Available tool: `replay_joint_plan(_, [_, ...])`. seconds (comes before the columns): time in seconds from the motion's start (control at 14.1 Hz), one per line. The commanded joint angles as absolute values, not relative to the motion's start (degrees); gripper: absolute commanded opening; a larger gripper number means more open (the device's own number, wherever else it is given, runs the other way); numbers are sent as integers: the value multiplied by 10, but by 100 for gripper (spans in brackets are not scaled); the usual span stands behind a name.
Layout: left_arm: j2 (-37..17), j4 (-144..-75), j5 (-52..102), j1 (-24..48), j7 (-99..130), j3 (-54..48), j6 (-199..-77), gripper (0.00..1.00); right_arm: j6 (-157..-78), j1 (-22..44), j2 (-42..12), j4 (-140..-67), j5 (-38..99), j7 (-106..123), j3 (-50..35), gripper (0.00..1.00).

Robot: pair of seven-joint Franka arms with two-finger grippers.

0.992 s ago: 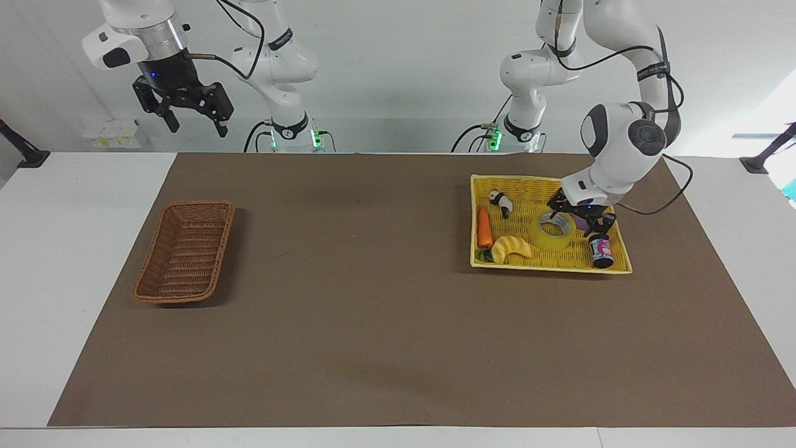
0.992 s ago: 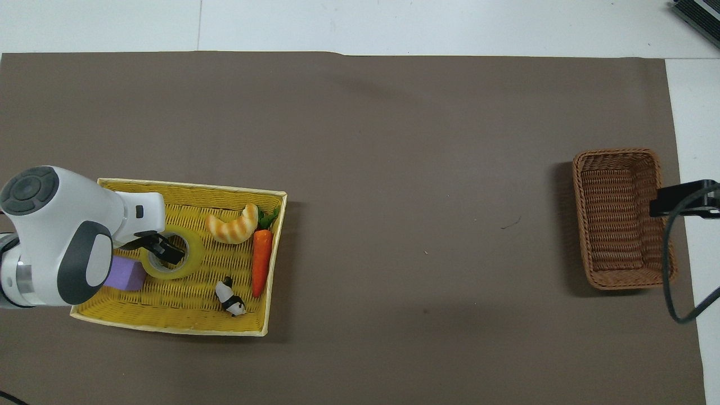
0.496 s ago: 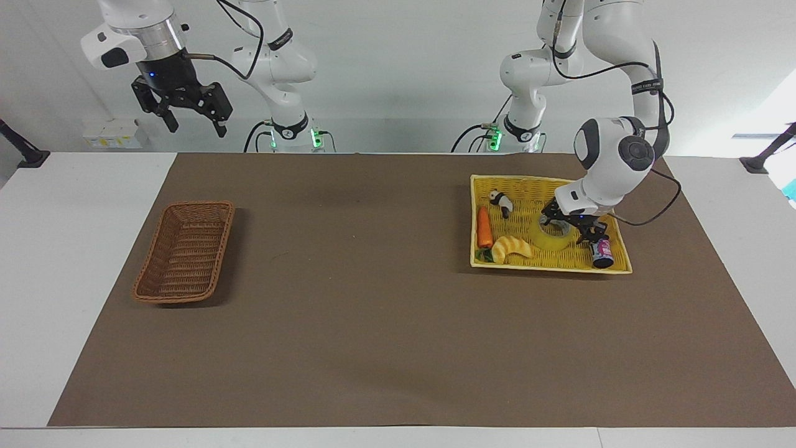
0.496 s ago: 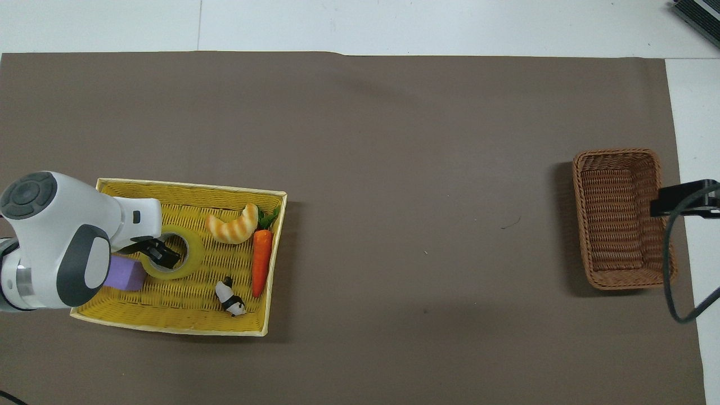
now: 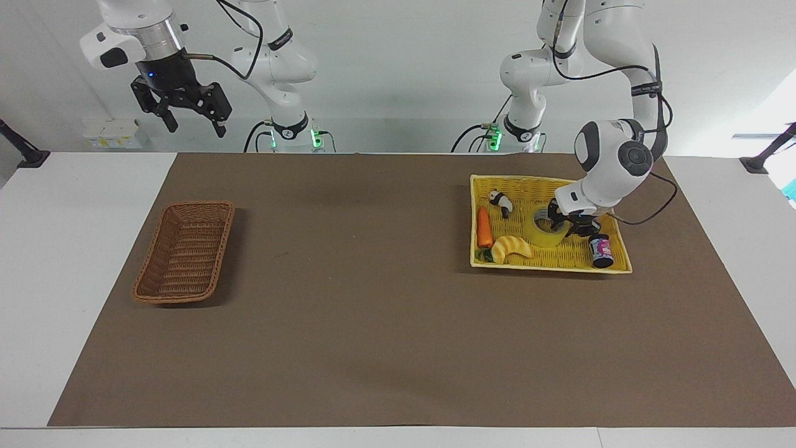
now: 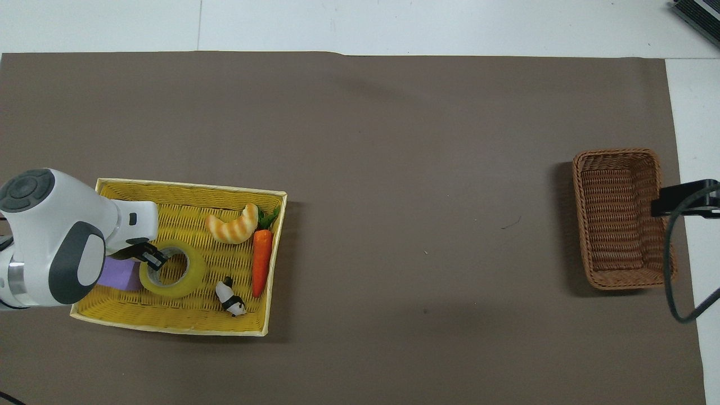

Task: Move tape to another basket
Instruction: 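Grasp the tape roll edge with the left gripper and lift it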

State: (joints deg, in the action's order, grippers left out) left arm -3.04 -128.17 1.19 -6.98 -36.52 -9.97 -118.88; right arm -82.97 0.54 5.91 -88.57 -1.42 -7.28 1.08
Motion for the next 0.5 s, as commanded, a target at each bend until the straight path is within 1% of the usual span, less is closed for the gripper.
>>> replay_joint_plan(0.0, [-22, -1237, 11, -71, -348, -100, -1139, 0, -824, 0, 67, -892, -9, -76, 11, 100])
replay_joint_plan(0.14, [-22, -1200, 11, -71, -316, -100, -1097, 0, -823, 0, 67, -892, -9, -76, 11, 100])
replay_joint_plan(0.42, [-14, -1145, 11, -70, -235, -100, -1059, 0, -824, 0, 67, -892, -9, -76, 11, 100])
